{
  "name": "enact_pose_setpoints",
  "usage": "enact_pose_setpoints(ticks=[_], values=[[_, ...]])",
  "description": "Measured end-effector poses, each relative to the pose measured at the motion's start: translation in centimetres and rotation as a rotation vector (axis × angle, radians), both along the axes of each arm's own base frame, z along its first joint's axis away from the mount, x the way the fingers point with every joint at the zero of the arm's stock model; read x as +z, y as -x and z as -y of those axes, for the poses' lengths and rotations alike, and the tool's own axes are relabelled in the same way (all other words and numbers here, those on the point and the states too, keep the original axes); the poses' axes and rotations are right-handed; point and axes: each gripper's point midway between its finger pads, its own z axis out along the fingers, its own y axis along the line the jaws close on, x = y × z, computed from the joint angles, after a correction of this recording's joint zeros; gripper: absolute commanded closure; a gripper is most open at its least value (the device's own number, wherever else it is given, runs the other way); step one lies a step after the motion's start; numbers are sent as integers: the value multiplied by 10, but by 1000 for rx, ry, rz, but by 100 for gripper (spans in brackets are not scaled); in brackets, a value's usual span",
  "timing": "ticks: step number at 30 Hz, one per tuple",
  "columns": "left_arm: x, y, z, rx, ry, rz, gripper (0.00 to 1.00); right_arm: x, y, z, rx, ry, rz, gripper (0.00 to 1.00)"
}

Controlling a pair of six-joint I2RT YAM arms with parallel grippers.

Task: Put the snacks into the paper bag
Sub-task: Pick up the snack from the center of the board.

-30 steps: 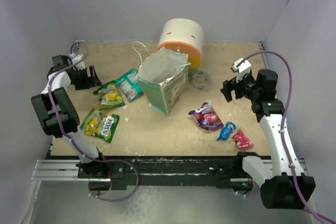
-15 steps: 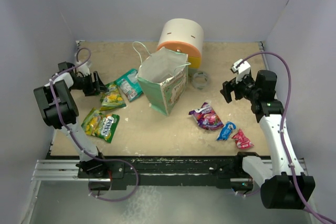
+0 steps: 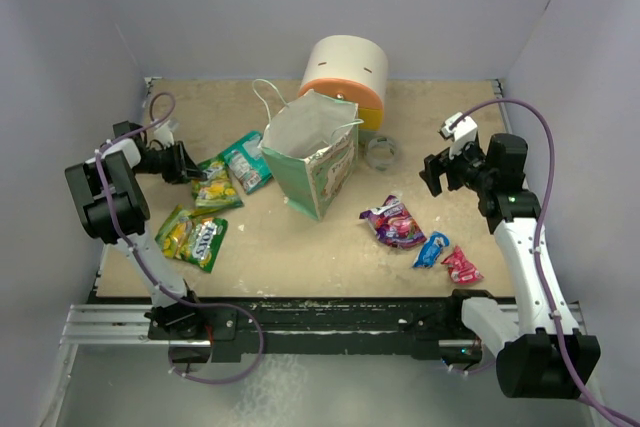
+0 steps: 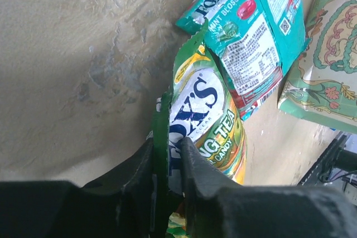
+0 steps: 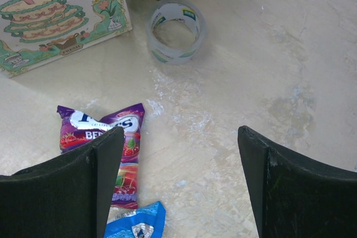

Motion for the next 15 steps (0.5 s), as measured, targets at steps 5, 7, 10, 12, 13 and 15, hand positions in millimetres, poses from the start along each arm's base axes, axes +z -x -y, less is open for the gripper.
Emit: enact_pose_setpoints(ticks=[5, 7, 10, 12, 13, 15], values=[[9, 7, 2, -27, -13, 9, 84, 0, 0, 0, 0, 1, 0, 15], [20, 11, 2, -45, -32, 30, 88, 0, 0, 0, -2, 2, 0, 15], [40, 16, 3, -69, -61, 75, 93, -1, -1, 2, -12, 7, -1, 15], [58, 20, 4, -88, -84, 115, 99, -1, -1, 3, -16, 9, -1, 16], [67, 22, 5, -94, -93, 133, 100, -1, -1, 3, -16, 9, -1, 15], [86, 27, 7, -107, -113, 172, 100, -1, -1, 3, -16, 10, -1, 15]])
